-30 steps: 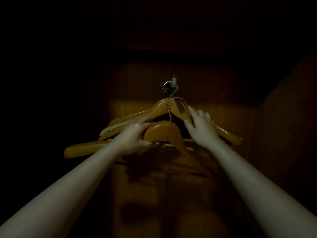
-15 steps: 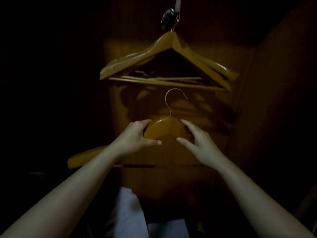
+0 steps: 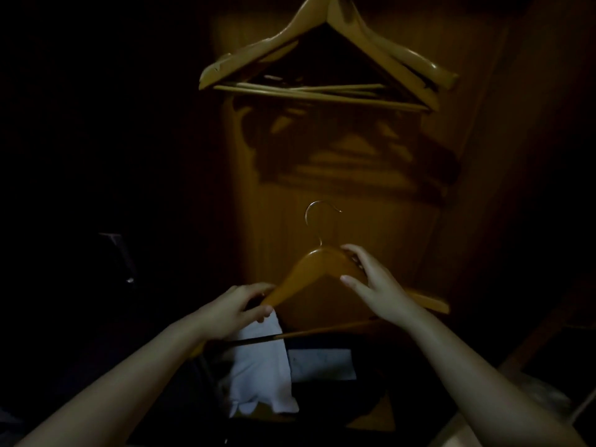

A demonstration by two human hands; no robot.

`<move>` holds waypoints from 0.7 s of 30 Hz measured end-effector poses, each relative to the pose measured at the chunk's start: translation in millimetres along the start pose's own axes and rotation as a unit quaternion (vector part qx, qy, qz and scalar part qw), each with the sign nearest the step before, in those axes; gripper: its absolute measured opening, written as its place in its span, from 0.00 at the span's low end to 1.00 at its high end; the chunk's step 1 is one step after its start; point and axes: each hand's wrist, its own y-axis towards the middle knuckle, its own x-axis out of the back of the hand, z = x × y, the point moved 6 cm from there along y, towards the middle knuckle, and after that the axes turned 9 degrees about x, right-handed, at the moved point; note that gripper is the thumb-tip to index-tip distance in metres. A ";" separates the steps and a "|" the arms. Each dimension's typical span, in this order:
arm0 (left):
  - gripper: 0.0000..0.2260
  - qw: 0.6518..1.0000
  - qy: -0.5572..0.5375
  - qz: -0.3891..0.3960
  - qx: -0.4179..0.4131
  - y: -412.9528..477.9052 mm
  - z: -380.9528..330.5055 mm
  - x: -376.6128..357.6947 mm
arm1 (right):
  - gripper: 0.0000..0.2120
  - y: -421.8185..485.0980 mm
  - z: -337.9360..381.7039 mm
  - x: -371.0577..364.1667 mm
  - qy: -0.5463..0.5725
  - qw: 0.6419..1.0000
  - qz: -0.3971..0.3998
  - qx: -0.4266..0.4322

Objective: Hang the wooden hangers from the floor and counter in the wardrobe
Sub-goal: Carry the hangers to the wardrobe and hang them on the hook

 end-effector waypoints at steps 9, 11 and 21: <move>0.14 0.986 0.003 -0.105 0.131 -28.1 -25.5 -83.9 | 0.28 -78.9 -43.2 -27.5 0.022 0.983 -0.061 -0.172; 0.14 0.981 0.043 -0.138 0.133 -37.3 -41.6 -101.2 | 0.34 -92.9 -43.4 -47.3 0.115 0.969 -0.049 -0.211; 0.16 0.996 0.047 -0.029 0.068 -49.3 -78.1 -162.5 | 0.46 -104.3 -49.3 -66.1 0.309 0.891 -0.174 -0.283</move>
